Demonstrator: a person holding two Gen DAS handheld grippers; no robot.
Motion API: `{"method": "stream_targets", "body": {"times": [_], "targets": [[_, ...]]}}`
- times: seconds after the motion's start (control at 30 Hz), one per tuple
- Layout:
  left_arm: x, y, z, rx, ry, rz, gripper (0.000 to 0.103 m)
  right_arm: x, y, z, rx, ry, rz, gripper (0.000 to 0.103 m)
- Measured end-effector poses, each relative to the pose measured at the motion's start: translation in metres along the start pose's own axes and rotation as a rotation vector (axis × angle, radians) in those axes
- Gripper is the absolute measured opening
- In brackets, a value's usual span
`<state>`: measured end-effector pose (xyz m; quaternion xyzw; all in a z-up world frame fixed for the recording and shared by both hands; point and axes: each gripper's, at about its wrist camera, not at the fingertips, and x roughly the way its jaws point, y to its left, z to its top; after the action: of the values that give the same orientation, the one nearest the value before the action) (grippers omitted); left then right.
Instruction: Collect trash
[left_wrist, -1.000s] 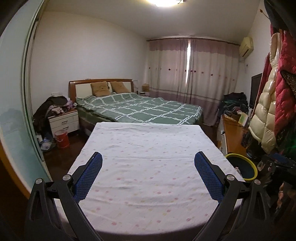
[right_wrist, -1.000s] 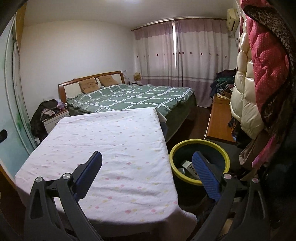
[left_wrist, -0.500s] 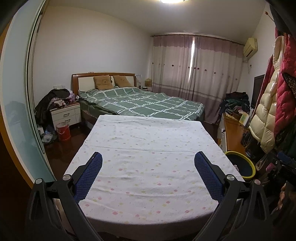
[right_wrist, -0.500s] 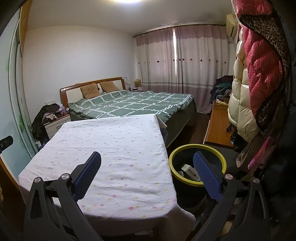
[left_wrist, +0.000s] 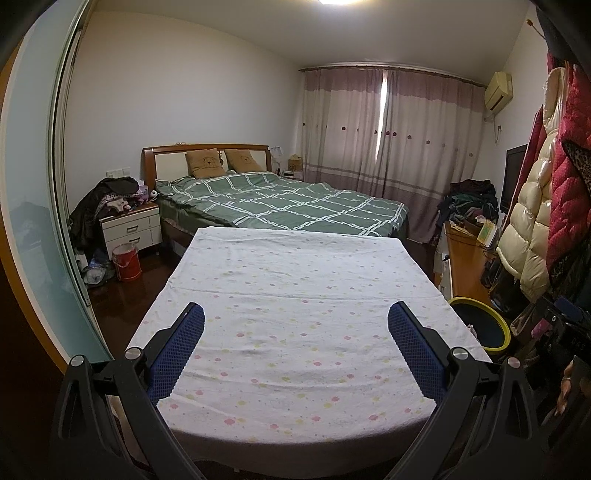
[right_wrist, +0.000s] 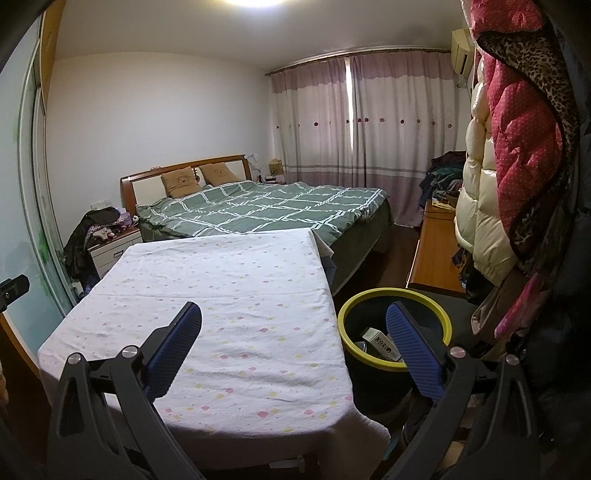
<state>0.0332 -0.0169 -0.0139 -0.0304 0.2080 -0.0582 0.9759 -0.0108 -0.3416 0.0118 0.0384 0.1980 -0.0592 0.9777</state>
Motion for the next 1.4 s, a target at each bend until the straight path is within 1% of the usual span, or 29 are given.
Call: {"method": "stream_targets", "body": {"times": [1.4], "targets": [[0.01, -0.002, -0.004, 0.009, 0.025, -0.008, 0.098, 0.006, 0.002, 0.0, 0.007, 0.016, 0.003, 0.096]]}}
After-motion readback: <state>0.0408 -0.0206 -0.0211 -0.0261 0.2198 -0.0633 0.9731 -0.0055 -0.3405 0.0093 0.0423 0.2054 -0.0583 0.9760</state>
